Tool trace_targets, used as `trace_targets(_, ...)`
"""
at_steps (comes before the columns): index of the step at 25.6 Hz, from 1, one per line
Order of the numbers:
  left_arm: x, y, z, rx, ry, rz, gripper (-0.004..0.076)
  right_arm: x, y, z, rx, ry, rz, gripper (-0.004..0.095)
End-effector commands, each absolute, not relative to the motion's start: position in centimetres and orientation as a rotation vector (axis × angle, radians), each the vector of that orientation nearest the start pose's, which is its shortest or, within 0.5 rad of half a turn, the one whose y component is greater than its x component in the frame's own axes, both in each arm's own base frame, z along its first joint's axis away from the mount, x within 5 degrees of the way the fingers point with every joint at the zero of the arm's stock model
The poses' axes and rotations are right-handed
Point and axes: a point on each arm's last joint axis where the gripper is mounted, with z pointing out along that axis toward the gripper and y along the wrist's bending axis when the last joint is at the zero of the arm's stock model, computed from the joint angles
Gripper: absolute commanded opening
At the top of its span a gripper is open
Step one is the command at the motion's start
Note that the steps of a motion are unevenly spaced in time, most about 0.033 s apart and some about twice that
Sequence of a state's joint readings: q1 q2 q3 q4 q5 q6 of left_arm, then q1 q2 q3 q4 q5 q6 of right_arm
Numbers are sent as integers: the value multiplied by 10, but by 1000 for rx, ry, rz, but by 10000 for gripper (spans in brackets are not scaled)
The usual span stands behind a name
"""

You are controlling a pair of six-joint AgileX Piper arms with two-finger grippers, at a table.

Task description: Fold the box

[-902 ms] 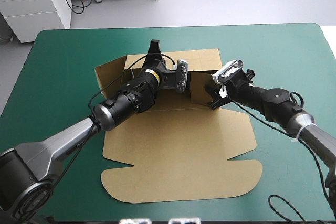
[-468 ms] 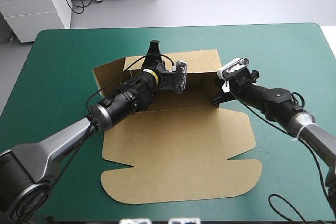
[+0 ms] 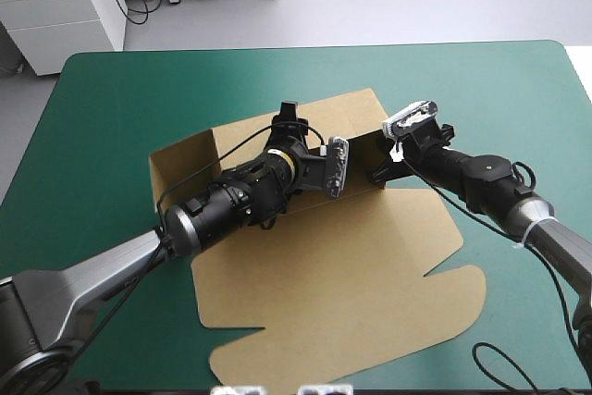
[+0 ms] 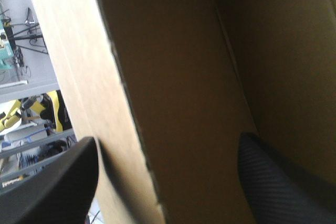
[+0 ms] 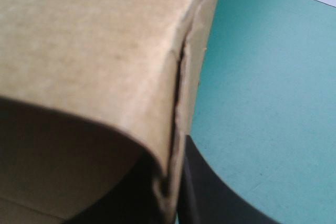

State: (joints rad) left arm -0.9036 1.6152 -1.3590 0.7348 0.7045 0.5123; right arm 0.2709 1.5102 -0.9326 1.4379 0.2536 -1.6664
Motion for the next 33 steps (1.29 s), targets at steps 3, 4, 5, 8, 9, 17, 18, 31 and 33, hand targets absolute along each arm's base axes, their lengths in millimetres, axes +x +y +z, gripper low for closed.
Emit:
trace_targets(3, 218, -262, 373, 1735, 1295, 575, 551, 308, 112, 288, -672, 1905, 307, -18)
trace_targets(4, 212, -262, 378, 1732, 1277, 570, 546, 308, 112, 288, -672, 1905, 307, -18)
trace_targets(5, 207, -262, 383, 1726, 1259, 562, 537, 308, 112, 288, -672, 1905, 307, -18)
trace_targets(8, 194, -258, 397, 1700, 1216, 540, 430, 308, 112, 288, -672, 1905, 307, -18)
trace_targets(9, 192, -256, 400, 1689, 1207, 534, 351, 308, 112, 288, -672, 1905, 307, -18)
trace_targets(17, 196, -241, 418, 1622, 1160, 604, 16, 308, 112, 288, -672, 1905, 307, -18)
trace_targets(18, 199, -239, 420, 1612, 1174, 598, 17, 308, 112, 288, -672, 1905, 307, -18)
trace_targets(31, 263, -98, 487, 941, 1925, -157, 16, 308, 112, 288, -670, 1906, 309, -19)
trace_targets(33, 275, -61, 477, 803, 2061, -213, 16, 308, 112, 288, -671, 1906, 314, -19)
